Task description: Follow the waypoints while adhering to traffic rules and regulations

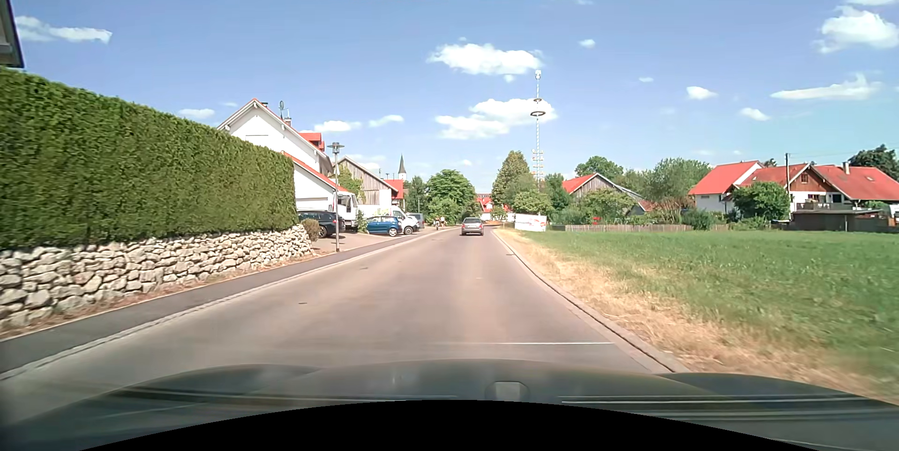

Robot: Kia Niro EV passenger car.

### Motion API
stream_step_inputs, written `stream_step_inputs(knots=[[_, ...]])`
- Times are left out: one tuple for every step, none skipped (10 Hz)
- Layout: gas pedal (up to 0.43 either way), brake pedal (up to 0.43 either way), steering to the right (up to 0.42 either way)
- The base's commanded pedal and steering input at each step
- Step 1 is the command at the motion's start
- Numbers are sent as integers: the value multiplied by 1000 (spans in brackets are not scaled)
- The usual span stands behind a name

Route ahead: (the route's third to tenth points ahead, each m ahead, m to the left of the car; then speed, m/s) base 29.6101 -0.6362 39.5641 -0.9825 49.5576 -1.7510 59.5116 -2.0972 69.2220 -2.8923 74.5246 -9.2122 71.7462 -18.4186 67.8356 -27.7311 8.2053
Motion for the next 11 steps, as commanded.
stream_step_inputs(knots=[[228,6,-4],[220,6,0],[209,6,0],[197,6,0],[197,6,0],[197,6,0],[169,6,0],[157,6,0],[130,6,0],[130,6,3],[118,6,4]])
